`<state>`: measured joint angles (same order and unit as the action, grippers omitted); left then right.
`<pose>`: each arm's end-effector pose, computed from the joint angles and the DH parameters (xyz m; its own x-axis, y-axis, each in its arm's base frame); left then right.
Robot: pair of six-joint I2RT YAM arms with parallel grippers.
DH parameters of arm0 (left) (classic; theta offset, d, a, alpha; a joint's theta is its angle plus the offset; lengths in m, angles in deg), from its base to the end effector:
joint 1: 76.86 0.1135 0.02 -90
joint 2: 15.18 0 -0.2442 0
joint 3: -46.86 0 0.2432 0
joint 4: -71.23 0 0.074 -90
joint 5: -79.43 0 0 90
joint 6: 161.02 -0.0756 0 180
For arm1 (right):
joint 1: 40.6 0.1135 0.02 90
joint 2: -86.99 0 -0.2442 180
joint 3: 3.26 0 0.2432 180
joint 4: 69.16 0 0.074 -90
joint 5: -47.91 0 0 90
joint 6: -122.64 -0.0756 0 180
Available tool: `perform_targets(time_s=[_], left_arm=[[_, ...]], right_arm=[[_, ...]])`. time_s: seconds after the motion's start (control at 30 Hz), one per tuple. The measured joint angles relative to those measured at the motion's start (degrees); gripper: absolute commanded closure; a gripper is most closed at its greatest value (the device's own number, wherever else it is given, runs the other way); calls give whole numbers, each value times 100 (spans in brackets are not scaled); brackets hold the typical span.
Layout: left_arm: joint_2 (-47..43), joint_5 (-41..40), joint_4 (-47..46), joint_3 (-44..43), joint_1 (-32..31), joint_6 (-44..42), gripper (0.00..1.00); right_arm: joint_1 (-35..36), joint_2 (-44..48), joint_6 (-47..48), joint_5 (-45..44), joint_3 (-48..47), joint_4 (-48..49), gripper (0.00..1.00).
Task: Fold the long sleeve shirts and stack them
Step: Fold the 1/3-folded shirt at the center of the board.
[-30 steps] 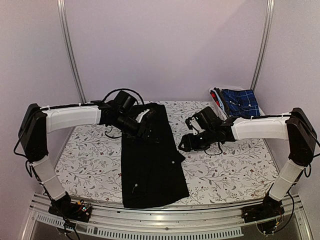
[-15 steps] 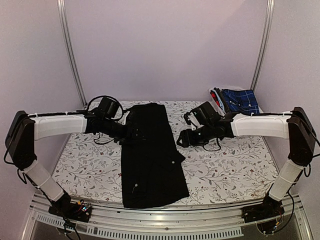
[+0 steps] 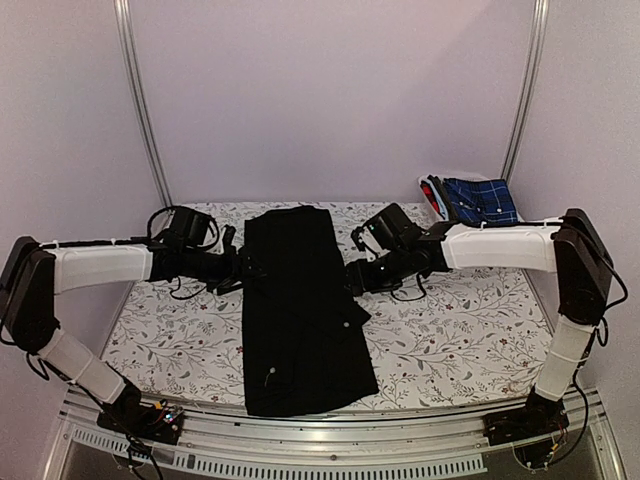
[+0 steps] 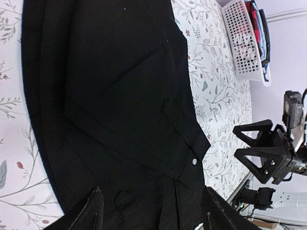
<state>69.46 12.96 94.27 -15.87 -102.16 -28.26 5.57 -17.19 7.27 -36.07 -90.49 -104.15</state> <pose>0.2802 -0.1659 0.1646 -0.9084 -0.2591 -0.3281 0.0416 0.7249 -0.6876 0.2744 0.2972 0.1619 -0.8193 -0.2381 -0.5217 -0.4551 0.8235 0.3388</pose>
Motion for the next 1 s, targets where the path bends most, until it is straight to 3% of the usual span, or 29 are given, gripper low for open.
perform_targets(time_s=[0.27,0.57,1.0], left_arm=[[-15,-28,-461,350,149,269,36],[678,-205,-1178,350,175,573,43],[1611,-354,-1665,197,175,1005,51]], right_arm=[[223,-476,-13,-168,-328,-177,39],[-42,-463,-94,-260,520,-44,48],[-269,-503,-11,323,675,391,71]])
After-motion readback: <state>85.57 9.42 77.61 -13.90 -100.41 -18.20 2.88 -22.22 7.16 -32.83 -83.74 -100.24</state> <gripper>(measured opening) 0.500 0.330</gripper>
